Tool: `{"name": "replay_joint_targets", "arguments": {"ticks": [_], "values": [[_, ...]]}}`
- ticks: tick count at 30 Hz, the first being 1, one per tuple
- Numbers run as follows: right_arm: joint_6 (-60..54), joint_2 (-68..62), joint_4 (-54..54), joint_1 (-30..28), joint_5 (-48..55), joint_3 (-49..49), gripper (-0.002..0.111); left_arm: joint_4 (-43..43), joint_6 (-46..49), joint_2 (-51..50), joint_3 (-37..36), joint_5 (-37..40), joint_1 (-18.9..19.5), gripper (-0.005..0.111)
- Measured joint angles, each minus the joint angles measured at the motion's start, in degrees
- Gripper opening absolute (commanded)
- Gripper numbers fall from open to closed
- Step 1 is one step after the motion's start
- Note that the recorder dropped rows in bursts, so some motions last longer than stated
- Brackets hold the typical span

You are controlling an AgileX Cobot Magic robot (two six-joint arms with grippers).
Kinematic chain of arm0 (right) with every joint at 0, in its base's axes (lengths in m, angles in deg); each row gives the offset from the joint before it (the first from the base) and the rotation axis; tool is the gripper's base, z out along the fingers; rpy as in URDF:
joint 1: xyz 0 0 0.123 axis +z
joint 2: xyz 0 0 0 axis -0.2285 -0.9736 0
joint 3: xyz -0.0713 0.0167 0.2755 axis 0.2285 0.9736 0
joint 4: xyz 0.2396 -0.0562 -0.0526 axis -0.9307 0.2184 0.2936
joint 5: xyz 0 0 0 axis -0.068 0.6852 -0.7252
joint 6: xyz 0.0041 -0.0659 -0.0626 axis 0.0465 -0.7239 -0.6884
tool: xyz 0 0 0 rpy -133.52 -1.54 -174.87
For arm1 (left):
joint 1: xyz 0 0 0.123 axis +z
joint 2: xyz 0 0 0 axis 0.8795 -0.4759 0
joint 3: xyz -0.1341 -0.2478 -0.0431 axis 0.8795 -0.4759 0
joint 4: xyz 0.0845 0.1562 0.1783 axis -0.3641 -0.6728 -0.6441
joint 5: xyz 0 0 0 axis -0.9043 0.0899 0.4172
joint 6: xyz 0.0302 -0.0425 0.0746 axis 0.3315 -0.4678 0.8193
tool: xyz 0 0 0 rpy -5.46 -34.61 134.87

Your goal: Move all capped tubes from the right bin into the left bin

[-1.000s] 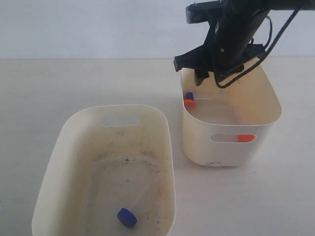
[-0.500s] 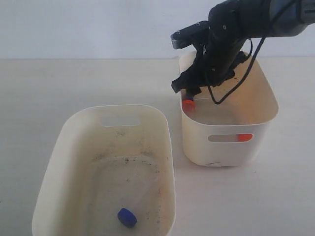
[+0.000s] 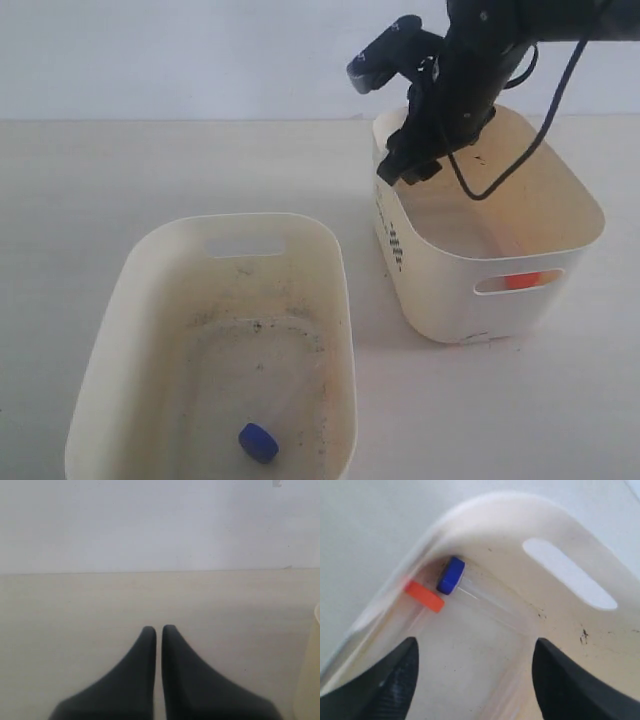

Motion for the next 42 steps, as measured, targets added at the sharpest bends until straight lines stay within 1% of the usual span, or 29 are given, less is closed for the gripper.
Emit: {"name": "replay_joint_targets", "arguments": {"ticks": [4, 7, 10, 13, 17, 20, 25, 31, 38, 42], "values": [[0.3, 2.8, -5.0, 0.0, 0.1, 0.0, 0.062, 0.0, 0.0, 0.0, 0.0, 0.0, 0.0, 0.004], [-2.1, 4.1, -4.1, -0.1, 1.2, 0.0, 0.062, 0.0, 0.0, 0.0, 0.0, 0.0, 0.0, 0.004], [-8.0, 5.6, -3.6, -1.9, 4.5, 0.0, 0.062, 0.0, 0.0, 0.0, 0.0, 0.0, 0.0, 0.004], [-11.4, 5.9, -3.0, -4.2, 7.2, 0.0, 0.062, 0.0, 0.0, 0.0, 0.0, 0.0, 0.0, 0.004], [-10.6, 6.0, -3.8, -5.4, 8.4, 1.5, 0.062, 0.0, 0.0, 0.0, 0.0, 0.0, 0.0, 0.004], [-9.3, 6.0, -9.2, -5.4, 8.4, 3.0, 0.062, 0.0, 0.0, 0.0, 0.0, 0.0, 0.0, 0.004], [-3.0, 6.0, -15.8, -5.4, 9.3, 4.1, 0.062, 0.0, 0.0, 0.0, 0.0, 0.0, 0.0, 0.004], [3.3, 6.0, -20.6, -5.4, 10.3, 4.3, 0.062, 0.0, 0.0, 0.0, 0.0, 0.0, 0.0, 0.004], [16.5, 6.0, -21.1, -5.2, 9.3, 4.3, 0.062, 0.0, 0.0, 0.0, 0.0, 0.0, 0.0, 0.004], [21.6, 6.0, -20.9, -4.1, 9.1, 4.3, 0.062, 0.0, 0.0, 0.0, 0.0, 0.0, 0.0, 0.004]]}}
